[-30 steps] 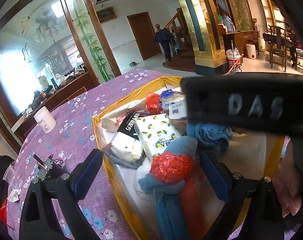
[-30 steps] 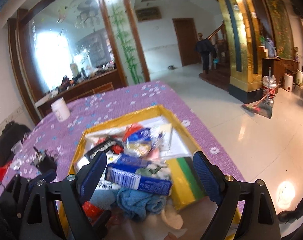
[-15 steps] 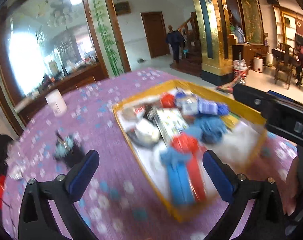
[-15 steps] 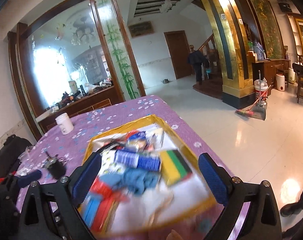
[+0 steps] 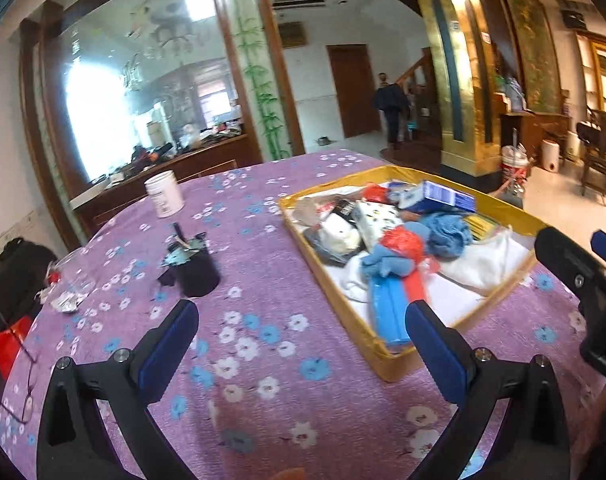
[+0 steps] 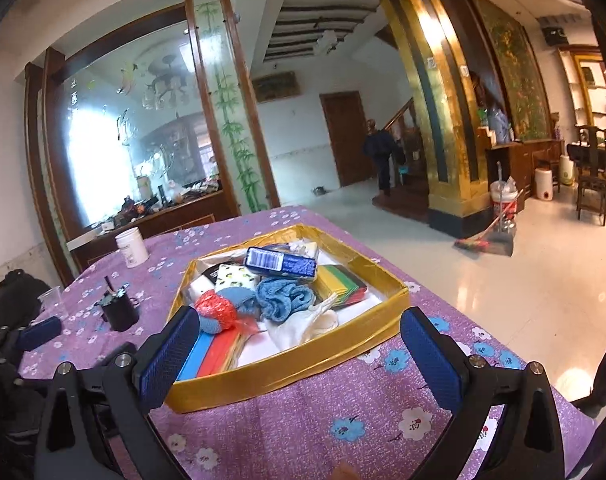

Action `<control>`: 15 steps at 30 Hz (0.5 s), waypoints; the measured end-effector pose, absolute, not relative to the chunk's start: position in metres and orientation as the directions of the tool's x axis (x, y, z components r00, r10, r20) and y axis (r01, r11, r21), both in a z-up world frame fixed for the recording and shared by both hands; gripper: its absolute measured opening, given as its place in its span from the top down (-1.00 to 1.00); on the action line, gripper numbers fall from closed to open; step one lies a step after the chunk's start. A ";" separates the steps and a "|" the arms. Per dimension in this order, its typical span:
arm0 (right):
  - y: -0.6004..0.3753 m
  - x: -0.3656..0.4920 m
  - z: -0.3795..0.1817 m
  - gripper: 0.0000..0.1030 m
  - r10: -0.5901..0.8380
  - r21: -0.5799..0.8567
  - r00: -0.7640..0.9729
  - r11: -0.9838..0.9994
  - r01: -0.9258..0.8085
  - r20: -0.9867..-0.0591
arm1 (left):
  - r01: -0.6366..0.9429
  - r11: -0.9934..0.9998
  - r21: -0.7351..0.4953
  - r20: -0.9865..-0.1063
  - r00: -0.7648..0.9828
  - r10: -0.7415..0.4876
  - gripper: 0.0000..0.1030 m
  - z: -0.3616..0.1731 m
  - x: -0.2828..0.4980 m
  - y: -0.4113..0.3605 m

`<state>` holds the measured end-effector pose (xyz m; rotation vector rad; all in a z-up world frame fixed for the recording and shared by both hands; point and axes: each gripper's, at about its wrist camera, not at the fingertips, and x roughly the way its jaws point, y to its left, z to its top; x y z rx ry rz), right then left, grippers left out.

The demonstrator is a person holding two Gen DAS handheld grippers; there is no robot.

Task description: Organize soft objects

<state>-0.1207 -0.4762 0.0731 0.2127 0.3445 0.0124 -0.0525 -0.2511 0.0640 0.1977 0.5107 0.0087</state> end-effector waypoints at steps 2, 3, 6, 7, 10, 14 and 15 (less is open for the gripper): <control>-0.478 -0.115 0.073 -0.98 0.062 0.221 0.935 0.975 0.017 -0.348 | 0.032 0.980 0.196 -0.486 0.871 0.069 -1.00 0.062 -0.050 -0.251; -0.480 -0.112 0.073 -0.98 0.069 0.230 0.932 0.973 0.016 -0.355 | 0.049 0.978 0.203 -0.488 0.871 0.058 -1.00 0.062 -0.050 -0.253; -0.484 -0.106 0.071 -0.98 0.084 0.252 0.923 0.968 0.015 -0.375 | 0.065 0.972 0.225 -0.475 0.878 0.052 -1.00 0.062 -0.053 -0.258; -0.485 -0.105 0.070 -0.98 0.090 0.263 0.921 0.965 0.014 -0.378 | 0.069 0.971 0.231 -0.470 0.882 0.049 -1.00 0.062 -0.055 -0.259; -0.488 -0.106 0.069 -0.98 0.104 0.283 0.926 0.959 0.003 -0.363 | 0.069 0.968 0.243 -0.461 0.886 0.052 -1.00 0.062 -0.058 -0.261; -0.487 -0.108 0.070 -0.98 0.114 0.285 0.932 0.958 -0.012 -0.345 | 0.061 0.966 0.251 -0.468 0.881 0.066 -1.00 0.061 -0.056 -0.262; -0.487 -0.108 0.069 -0.98 0.111 0.285 0.930 0.959 -0.008 -0.349 | 0.063 0.966 0.250 -0.471 0.880 0.064 -1.00 0.061 -0.055 -0.263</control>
